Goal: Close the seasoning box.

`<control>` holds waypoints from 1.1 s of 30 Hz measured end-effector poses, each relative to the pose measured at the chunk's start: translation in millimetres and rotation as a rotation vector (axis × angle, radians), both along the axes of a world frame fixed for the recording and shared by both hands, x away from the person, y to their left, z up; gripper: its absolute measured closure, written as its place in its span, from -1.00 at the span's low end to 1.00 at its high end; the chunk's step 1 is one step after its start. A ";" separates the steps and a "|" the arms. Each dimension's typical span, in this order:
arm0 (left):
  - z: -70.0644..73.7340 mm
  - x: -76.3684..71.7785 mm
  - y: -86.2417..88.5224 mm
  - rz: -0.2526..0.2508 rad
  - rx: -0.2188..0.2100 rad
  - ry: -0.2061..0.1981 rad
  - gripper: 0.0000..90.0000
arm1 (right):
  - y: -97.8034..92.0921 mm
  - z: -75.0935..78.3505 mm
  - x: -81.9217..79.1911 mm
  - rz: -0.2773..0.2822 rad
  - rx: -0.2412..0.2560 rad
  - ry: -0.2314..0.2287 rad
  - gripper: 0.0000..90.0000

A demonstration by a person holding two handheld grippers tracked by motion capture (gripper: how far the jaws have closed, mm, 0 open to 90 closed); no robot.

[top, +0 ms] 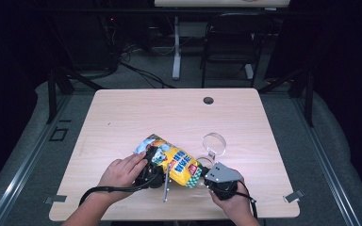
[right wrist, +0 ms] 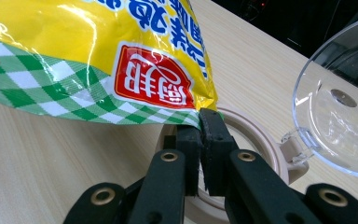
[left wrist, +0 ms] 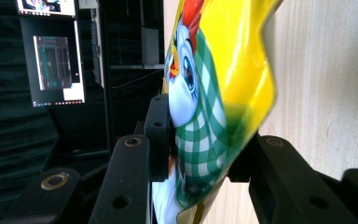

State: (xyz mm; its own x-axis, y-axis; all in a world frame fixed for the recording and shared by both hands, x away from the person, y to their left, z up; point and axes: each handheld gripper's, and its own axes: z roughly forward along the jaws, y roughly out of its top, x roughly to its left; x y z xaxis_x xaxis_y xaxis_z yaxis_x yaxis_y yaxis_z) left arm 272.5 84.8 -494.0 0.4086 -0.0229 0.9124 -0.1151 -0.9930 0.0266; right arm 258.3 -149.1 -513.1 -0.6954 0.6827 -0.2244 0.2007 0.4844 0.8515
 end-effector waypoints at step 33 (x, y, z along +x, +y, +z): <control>4.1 -6.8 -5.4 -0.034 0.082 -0.075 0.52 | -2.2 -2.5 1.6 -0.003 -0.004 0.013 0.95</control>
State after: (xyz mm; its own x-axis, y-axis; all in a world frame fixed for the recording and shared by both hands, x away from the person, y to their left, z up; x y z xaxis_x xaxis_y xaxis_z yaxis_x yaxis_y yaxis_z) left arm 265.8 79.4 -489.8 0.3374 -0.1117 0.9347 -0.1474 -0.9870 -0.0647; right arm 259.9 -151.2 -515.6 -0.6960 0.6839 -0.2187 0.2129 0.4873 0.8469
